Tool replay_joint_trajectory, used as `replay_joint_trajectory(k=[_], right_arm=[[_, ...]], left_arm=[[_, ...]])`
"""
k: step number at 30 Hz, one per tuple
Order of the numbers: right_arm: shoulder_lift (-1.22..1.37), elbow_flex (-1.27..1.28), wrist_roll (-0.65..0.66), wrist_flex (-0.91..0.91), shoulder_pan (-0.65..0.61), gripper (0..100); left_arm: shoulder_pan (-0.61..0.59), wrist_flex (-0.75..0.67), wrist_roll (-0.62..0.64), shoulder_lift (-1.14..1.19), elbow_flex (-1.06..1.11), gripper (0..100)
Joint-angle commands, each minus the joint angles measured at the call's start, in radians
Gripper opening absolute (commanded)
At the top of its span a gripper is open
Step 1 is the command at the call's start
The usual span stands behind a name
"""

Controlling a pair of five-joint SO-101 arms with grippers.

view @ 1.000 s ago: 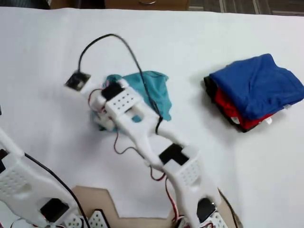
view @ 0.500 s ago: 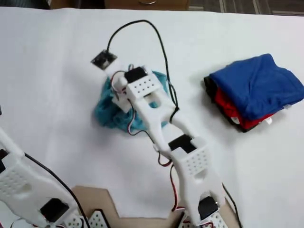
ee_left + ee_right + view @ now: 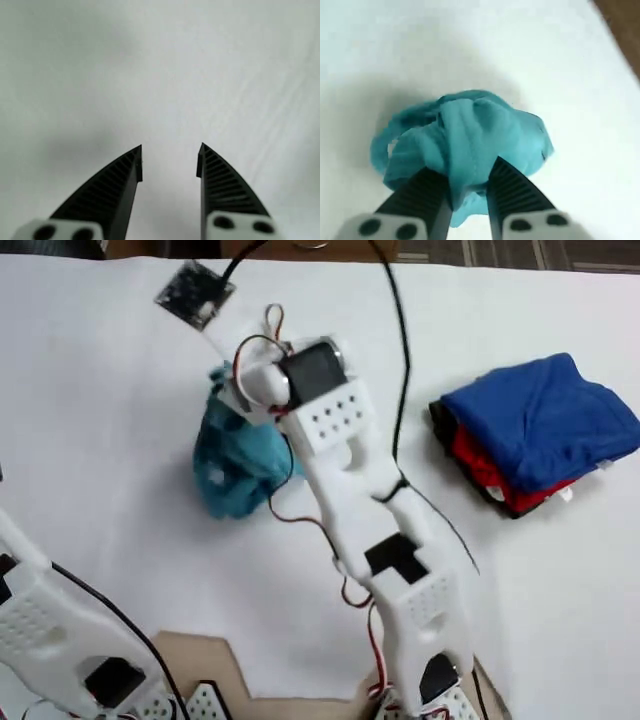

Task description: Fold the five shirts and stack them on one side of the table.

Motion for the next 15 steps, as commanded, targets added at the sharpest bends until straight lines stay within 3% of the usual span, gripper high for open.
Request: replay_joint_trajectory(k=[1, 10, 15], right_arm=[[-0.12, -0.132, 0.009, 0.018, -0.038, 2.2], [-0.209, -0.288, 0.009, 0.012, -0.11, 2.2], [-0.208, -0.284, 0.009, 0.013, -0.082, 2.2]], left_arm=[[-0.002, -0.015, -0.009, -0.063, -0.041, 18], [-0.002, -0.015, -0.008, -0.051, -0.041, 18], [-0.002, -0.012, -0.006, 0.009, -0.042, 18]])
